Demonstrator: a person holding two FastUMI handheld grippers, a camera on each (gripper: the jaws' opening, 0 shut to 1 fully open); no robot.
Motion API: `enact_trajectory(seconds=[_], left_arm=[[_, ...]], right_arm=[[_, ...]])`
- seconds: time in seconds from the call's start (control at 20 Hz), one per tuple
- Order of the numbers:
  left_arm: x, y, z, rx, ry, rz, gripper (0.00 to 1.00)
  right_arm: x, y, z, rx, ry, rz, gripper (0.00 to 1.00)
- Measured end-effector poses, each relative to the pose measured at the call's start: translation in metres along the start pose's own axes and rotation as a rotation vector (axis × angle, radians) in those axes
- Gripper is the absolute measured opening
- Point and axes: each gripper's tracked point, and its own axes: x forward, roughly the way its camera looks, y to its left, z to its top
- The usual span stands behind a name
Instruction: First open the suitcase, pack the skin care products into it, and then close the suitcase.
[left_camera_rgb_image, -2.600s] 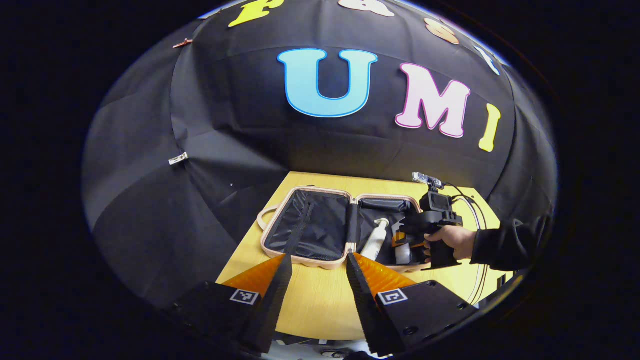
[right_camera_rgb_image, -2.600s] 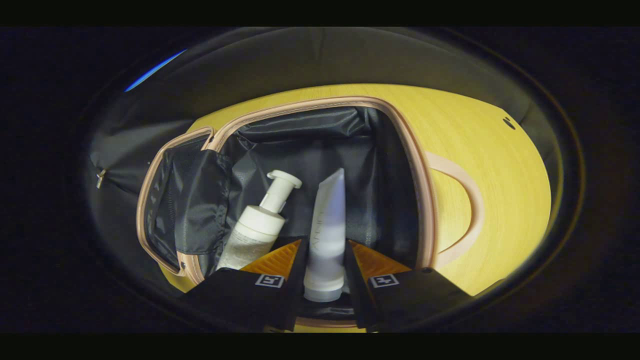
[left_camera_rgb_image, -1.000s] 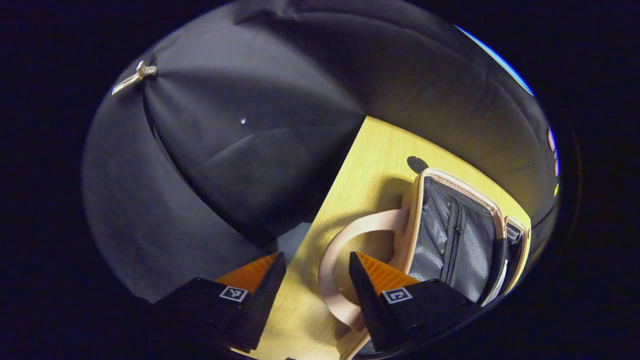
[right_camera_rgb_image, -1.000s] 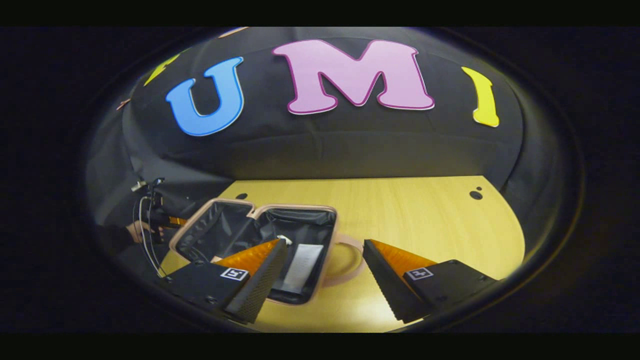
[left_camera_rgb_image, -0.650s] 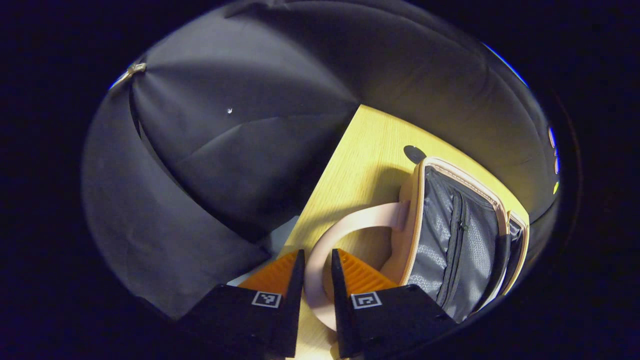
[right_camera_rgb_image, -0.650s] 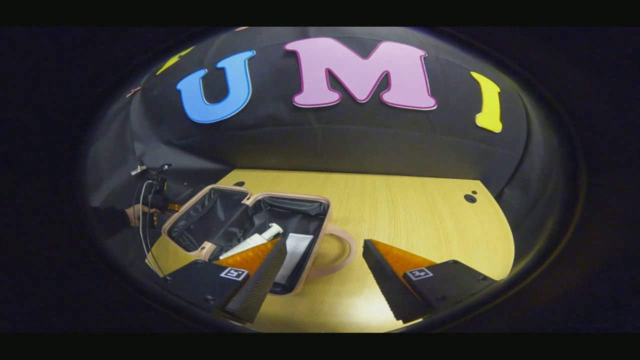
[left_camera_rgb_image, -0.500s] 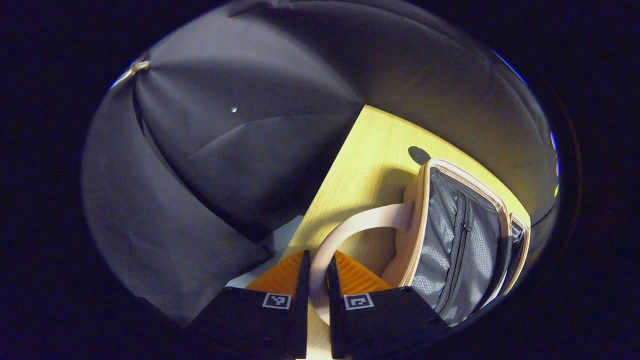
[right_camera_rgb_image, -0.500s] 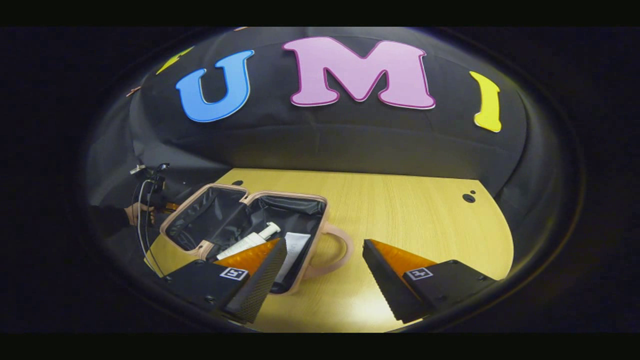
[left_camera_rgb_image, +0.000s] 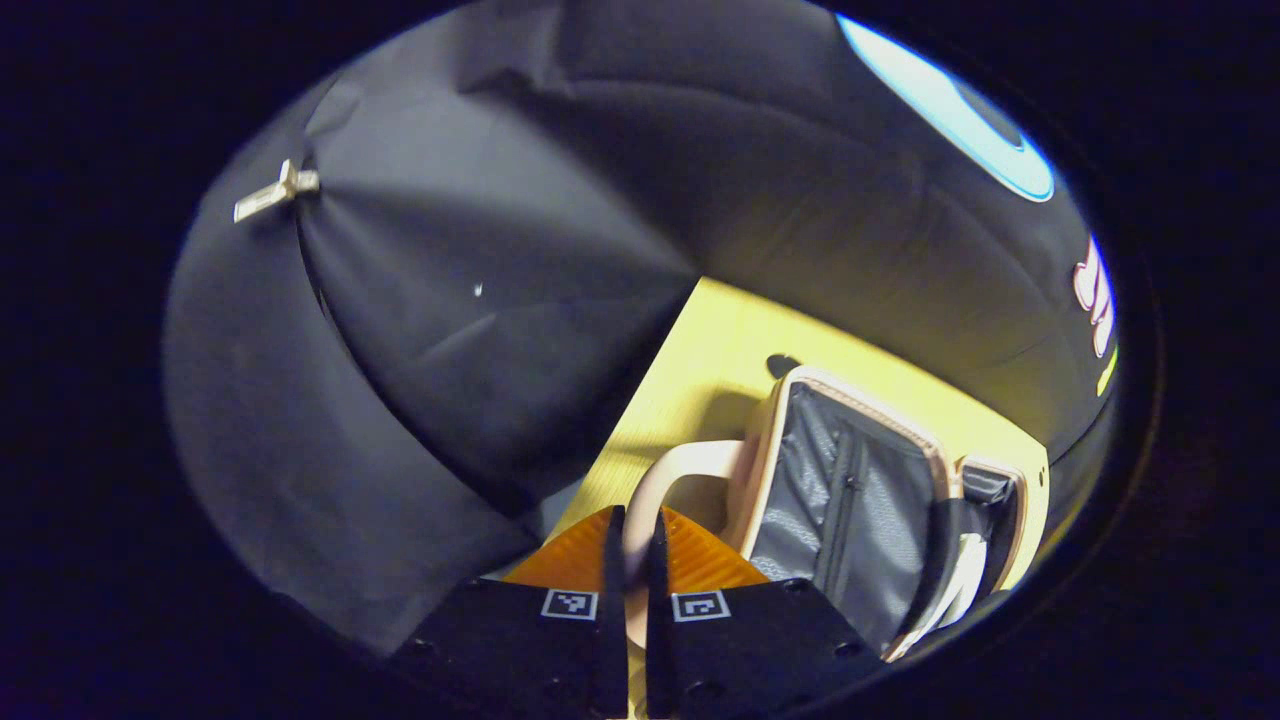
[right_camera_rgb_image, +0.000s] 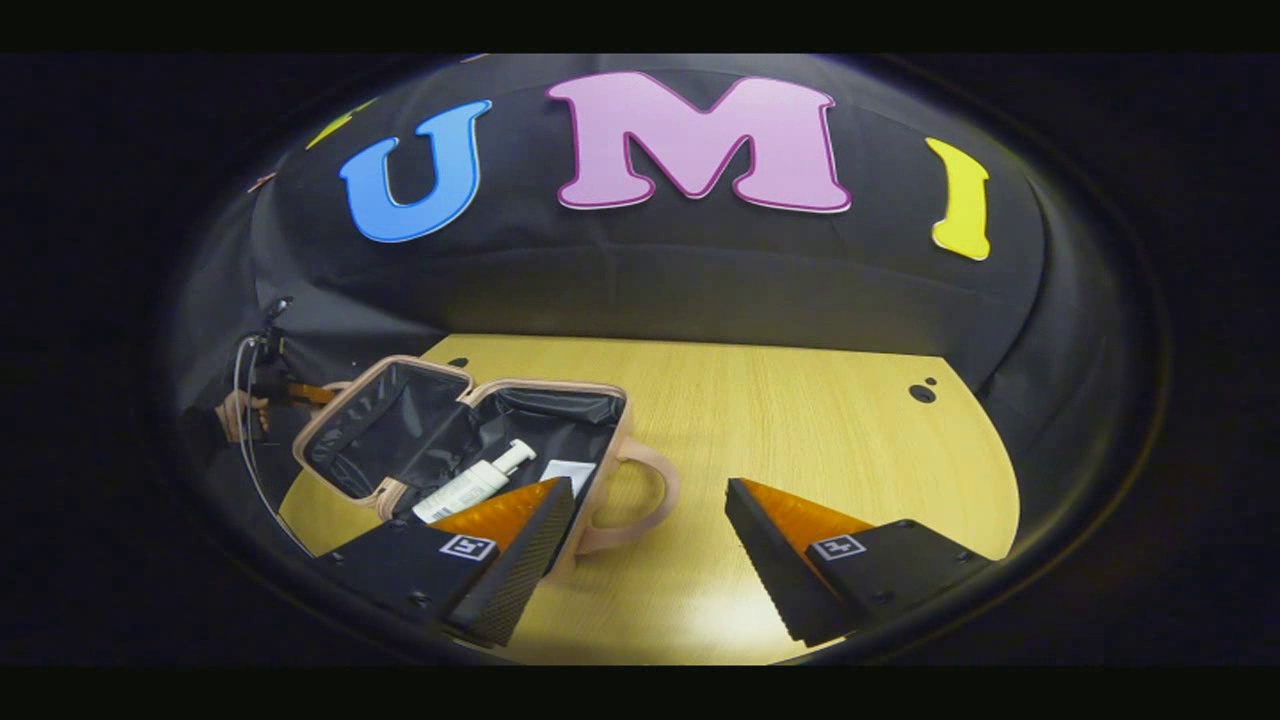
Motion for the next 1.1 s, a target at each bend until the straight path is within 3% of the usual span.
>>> enact_trajectory(seconds=[0.2, 0.35, 0.6, 0.7, 0.8, 0.95, 1.1], left_arm=[[-0.085, -0.051, 0.053, 0.010, -0.162, -0.093, 0.10], [-0.161, -0.157, 0.073, 0.088, -0.248, -0.224, 0.09], [-0.211, -0.302, 0.048, 0.102, -0.294, -0.421, 0.10], [-0.209, -0.341, 0.026, 0.091, -0.284, -0.482, 0.10], [-0.203, -0.419, -0.028, 0.057, -0.212, -0.639, 0.10], [-0.164, -0.464, -0.086, 0.075, -0.148, -0.677, 0.10], [-0.133, -0.488, -0.141, 0.175, -0.081, -0.668, 0.10]], right_arm=[[-0.010, -0.007, 0.003, 0.004, -0.004, -0.004, 0.98], [-0.022, -0.019, 0.000, 0.037, -0.024, -0.016, 0.98], [-0.039, -0.065, -0.001, 0.083, -0.043, -0.057, 0.98], [-0.044, -0.081, -0.001, 0.099, -0.051, -0.072, 0.98], [-0.049, -0.104, -0.008, 0.124, -0.041, -0.087, 0.98], [-0.050, -0.120, -0.015, 0.097, -0.021, -0.085, 0.98], [-0.046, -0.130, -0.023, 0.077, 0.002, -0.076, 0.98]])
